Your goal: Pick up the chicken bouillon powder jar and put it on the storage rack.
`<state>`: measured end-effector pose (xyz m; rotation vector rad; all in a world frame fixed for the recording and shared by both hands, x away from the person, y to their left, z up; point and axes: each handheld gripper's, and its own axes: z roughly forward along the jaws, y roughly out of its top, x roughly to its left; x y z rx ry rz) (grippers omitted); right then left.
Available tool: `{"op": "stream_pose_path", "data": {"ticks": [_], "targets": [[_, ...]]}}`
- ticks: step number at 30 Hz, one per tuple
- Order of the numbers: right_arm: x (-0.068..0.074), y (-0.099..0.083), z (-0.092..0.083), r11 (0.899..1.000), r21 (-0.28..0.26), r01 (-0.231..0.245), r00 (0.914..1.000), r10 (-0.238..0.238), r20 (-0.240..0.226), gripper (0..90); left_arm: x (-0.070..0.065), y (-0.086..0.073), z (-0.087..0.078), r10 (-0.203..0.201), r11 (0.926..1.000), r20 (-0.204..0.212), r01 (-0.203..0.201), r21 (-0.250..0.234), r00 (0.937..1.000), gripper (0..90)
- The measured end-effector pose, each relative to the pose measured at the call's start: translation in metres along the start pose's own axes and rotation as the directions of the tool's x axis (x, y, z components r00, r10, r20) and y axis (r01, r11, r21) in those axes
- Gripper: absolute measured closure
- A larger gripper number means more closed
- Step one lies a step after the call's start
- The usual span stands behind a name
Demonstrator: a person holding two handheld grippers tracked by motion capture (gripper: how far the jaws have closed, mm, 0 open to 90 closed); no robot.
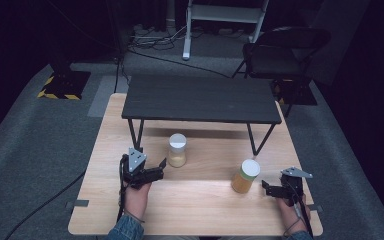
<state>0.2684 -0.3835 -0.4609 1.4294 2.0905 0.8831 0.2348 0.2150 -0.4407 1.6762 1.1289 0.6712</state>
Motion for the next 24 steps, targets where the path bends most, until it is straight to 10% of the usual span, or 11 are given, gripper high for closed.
{"op": "stream_pose_path", "data": {"ticks": [24], "targets": [[0.0, 0.0, 0.0, 1.0, 0.0, 0.0, 1.0, 0.0, 0.0, 4.3, -0.014, 0.016, 0.047, -0.001, 0.9998, 0.048, 0.002, -0.02, 0.9989, 8.0]]}}
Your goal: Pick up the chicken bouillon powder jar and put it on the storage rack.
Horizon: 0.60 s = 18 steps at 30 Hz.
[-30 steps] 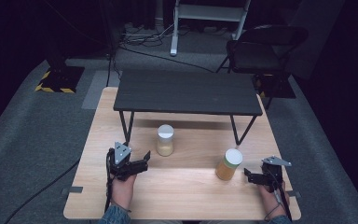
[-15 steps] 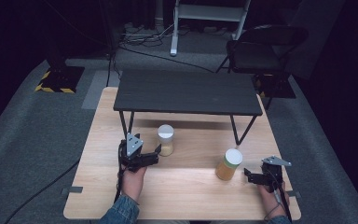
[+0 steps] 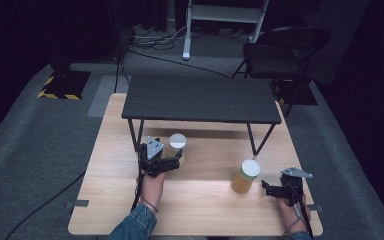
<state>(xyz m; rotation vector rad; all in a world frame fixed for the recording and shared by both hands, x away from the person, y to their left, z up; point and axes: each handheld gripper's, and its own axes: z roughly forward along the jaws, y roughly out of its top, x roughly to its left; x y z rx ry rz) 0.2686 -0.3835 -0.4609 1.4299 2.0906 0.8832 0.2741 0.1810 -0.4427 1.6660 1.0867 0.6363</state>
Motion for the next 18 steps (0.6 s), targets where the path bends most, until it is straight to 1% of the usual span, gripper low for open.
{"op": "stream_pose_path", "data": {"ticks": [2, 3, 4, 5, 6, 10, 17, 18], "targets": [[0.0, 0.0, 0.0, 1.0, 0.0, 0.0, 1.0, 0.0, 0.0, 4.3, -0.001, 0.0, 0.004, -0.009, 1.0, -0.006, 0.009, 0.001, 0.9999, 8.2], [0.0, 0.0, 0.0, 1.0, 0.0, 0.0, 1.0, 0.0, 0.0, 4.3, -0.001, -0.001, 0.006, -0.019, 0.9998, -0.003, 0.019, -0.002, 0.9998, 7.7], [0.0, 0.0, 0.0, 1.0, 0.0, 0.0, 1.0, 0.0, 0.0, 4.3, -0.001, -0.001, 0.008, -0.019, 0.9998, -0.002, 0.019, 0.001, 0.9998, 7.7], [0.0, 0.0, 0.0, 1.0, 0.0, 0.0, 1.0, 0.0, 0.0, 4.3, -0.002, -0.001, 0.01, -0.018, 0.9998, -0.002, 0.018, 0.005, 0.9998, 7.8], [0.0, 0.0, 0.0, 1.0, 0.0, 0.0, 1.0, 0.0, 0.0, 4.3, -0.006, 0.0, 0.013, -0.002, 0.9998, -0.006, 0.002, 0.018, 1.0, 8.8], [0.0, 0.0, 0.0, 1.0, 0.0, 0.0, 1.0, 0.0, 0.0, 4.3, -0.01, 0.0, 0.018, 0.012, 0.9995, -0.007, -0.012, 0.028, 0.9999, 9.1], [0.0, 0.0, 0.0, 1.0, 0.0, 0.0, 1.0, 0.0, 0.0, 4.3, -0.017, -0.001, 0.031, 0.019, 0.9988, -0.019, -0.018, 0.045, 0.9996, 11.7], [0.0, 0.0, 0.0, 1.0, 0.0, 0.0, 1.0, 0.0, 0.0, 4.3, -0.018, -0.002, 0.032, 0.015, 0.9991, -0.021, -0.014, 0.04, 0.9997, 12.5]]}}
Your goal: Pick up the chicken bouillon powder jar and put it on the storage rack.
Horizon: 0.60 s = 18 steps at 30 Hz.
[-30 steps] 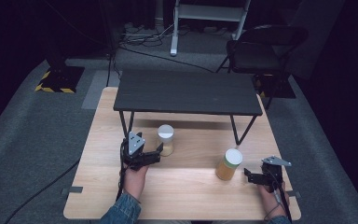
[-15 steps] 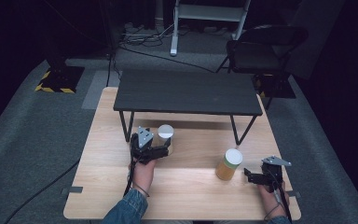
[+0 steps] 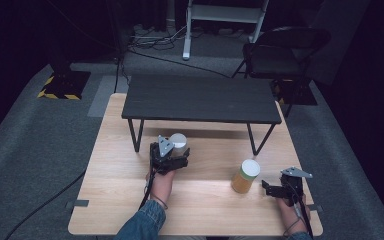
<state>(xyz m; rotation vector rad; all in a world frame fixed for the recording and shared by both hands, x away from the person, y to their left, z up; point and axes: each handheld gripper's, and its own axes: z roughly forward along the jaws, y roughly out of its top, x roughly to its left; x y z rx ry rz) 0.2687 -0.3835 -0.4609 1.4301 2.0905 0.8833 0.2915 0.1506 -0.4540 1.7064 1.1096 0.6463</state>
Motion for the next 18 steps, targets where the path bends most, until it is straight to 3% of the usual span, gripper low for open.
{"op": "stream_pose_path", "data": {"ticks": [5, 7, 14, 15, 18], "targets": [[0.0, 0.0, 0.0, 1.0, 0.0, 0.0, 1.0, 0.0, 0.0, 4.4, -0.003, -0.001, 0.003, 0.027, 0.9996, -0.01, -0.027, -0.004, 0.9996, 23.7], [0.0, 0.0, 0.0, 1.0, 0.0, 0.0, 1.0, 0.0, 0.0, 4.4, -0.003, 0.0, 0.003, 0.048, 0.9988, -0.011, -0.048, 0.008, 0.9988, 33.3], [0.0, 0.0, 0.0, 1.0, 0.0, 0.0, 1.0, 0.0, 0.0, 4.3, -0.003, 0.005, 0.0, 0.036, 0.999, -0.012, -0.035, 0.028, 0.9993, 34.1], [0.0, 0.0, 0.0, 1.0, 0.0, 0.0, 1.0, 0.0, 0.0, 4.3, -0.003, 0.012, -0.001, 0.025, 0.9983, -0.009, -0.024, 0.052, 0.9997, 34.1], [0.0, 0.0, 0.0, 1.0, 0.0, 0.0, 1.0, 0.0, 0.0, 4.3, -0.002, 0.016, -0.003, 0.025, 0.9982, -0.005, -0.024, 0.054, 0.9997, 34.0]]}}
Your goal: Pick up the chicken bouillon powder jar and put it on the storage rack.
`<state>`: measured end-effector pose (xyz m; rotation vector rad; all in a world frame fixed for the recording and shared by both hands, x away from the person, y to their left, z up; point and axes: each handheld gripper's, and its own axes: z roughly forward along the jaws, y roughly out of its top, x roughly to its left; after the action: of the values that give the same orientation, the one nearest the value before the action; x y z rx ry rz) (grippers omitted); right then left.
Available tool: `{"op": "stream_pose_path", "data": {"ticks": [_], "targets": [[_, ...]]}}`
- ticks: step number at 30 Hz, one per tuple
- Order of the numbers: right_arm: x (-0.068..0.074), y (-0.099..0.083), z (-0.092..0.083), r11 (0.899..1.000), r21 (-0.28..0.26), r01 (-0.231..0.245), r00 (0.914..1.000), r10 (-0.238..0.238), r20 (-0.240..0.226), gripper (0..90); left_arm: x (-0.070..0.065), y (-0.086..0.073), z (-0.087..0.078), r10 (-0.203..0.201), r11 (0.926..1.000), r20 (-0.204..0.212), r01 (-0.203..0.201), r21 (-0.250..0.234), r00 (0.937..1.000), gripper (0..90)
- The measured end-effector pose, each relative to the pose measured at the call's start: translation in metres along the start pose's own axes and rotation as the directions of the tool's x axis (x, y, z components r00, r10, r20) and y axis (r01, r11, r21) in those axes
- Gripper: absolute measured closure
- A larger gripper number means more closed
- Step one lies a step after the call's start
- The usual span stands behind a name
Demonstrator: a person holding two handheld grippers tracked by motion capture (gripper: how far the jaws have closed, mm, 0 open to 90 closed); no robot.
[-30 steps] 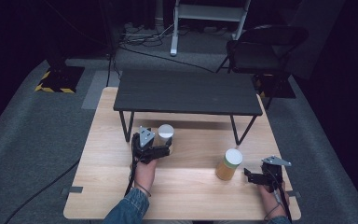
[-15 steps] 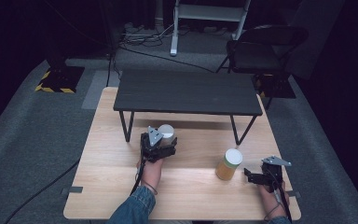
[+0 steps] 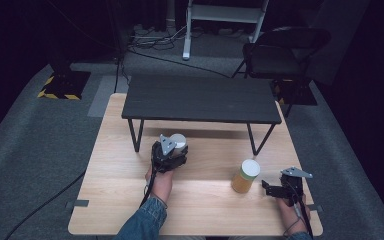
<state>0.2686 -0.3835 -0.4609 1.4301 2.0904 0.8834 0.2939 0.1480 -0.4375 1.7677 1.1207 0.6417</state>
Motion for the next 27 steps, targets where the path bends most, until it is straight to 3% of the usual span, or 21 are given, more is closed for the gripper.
{"op": "stream_pose_path", "data": {"ticks": [14, 27], "targets": [[0.0, 0.0, 0.0, 1.0, 0.0, 0.0, 1.0, 0.0, 0.0, 4.3, -0.008, 0.034, -0.047, 0.065, 0.9964, 0.024, -0.064, -0.056, 0.9976, 34.0], [0.0, 0.0, 0.0, 1.0, 0.0, 0.0, 1.0, 0.0, 0.0, 4.3, -0.006, 0.072, -0.075, 0.091, 0.992, 0.035, -0.088, -0.091, 0.9952, 34.0]]}}
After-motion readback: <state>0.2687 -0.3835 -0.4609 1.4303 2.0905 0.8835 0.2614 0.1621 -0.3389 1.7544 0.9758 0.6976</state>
